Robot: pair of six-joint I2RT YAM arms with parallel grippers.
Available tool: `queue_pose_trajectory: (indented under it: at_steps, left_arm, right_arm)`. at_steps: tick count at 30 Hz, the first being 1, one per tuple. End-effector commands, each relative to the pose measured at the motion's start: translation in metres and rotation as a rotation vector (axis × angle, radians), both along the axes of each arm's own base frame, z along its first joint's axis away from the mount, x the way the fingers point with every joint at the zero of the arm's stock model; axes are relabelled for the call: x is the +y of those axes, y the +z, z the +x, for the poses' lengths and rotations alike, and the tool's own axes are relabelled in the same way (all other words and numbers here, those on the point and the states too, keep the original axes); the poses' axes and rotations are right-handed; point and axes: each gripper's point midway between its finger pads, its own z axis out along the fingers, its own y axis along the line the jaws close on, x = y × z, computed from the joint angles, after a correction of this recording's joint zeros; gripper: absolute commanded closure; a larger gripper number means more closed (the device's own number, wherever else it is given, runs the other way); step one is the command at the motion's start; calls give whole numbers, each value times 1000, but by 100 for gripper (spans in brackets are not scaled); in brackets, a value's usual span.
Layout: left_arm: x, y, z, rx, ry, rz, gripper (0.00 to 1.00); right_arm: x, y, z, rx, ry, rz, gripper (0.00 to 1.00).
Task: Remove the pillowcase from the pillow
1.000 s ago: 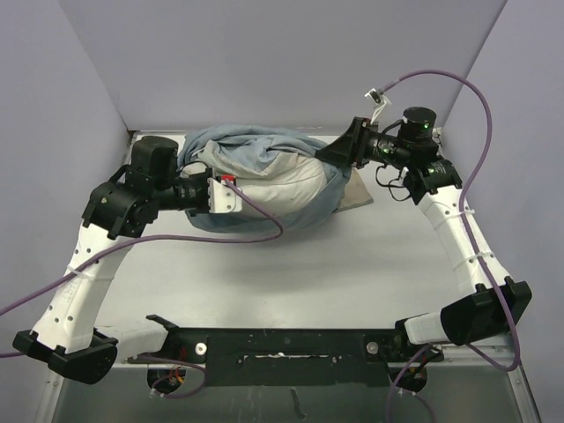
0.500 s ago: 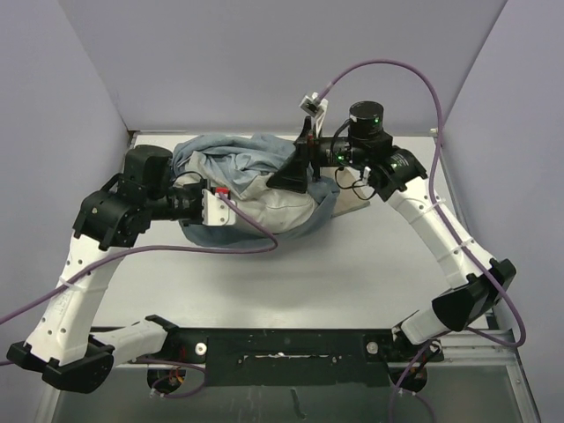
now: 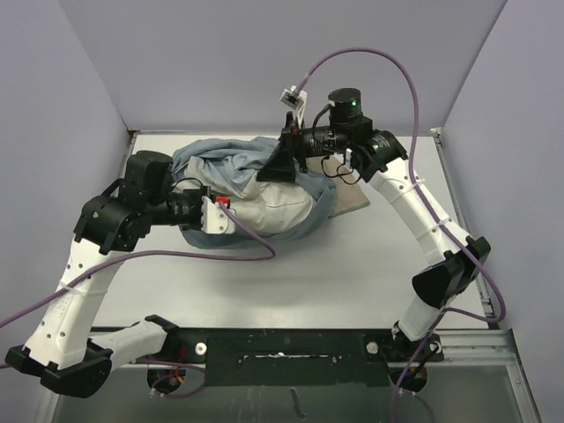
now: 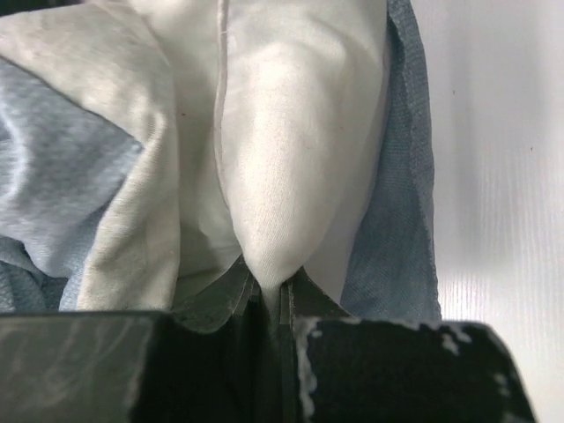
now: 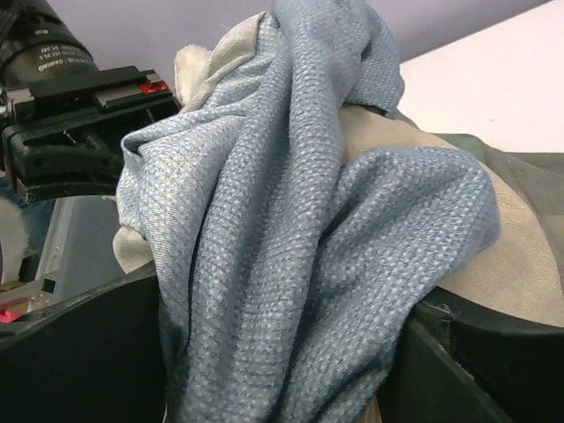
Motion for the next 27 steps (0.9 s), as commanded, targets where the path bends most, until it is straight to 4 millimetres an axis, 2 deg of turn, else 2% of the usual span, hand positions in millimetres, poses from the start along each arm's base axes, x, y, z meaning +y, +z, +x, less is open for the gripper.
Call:
queue_pose_trajectory:
  at_steps: [1, 4, 8, 11, 14, 17, 18, 20, 24, 27]
  left_arm:
    - [-8, 22, -8, -132, -85, -53, 100]
    - [-5, 14, -9, -155, -96, -27, 100]
    - [-3, 7, -10, -173, -109, -5, 100]
    - [-5, 6, -11, -176, -121, -6, 100]
    - [-6, 9, -12, -190, -129, -13, 100]
    - [-7, 16, -13, -224, -141, -23, 100]
    - [-7, 18, -14, -237, -147, -26, 100]
    - [-8, 25, -18, -260, -163, -39, 100]
    - [-9, 42, -28, -298, -188, -80, 100]
    - [-9, 57, -34, -318, -186, -113, 100]
  right_arm:
    - [-10, 24, 10, 48, -12, 58, 28]
    - [-19, 29, 19, 34, -50, 60, 29]
    - [-24, 14, 25, 29, -132, -13, 33]
    - [-15, -2, 17, 45, -116, -55, 38]
    - [-10, -17, 12, 35, -122, -104, 60]
    - [-17, -29, 23, 51, -172, -141, 94]
    - [-23, -33, 32, 62, -209, -151, 100]
    - [-42, -41, 56, 105, -309, -167, 100]
    - [-95, -68, 110, 131, -575, -256, 100]
    - [-131, -84, 130, 115, -733, -312, 100]
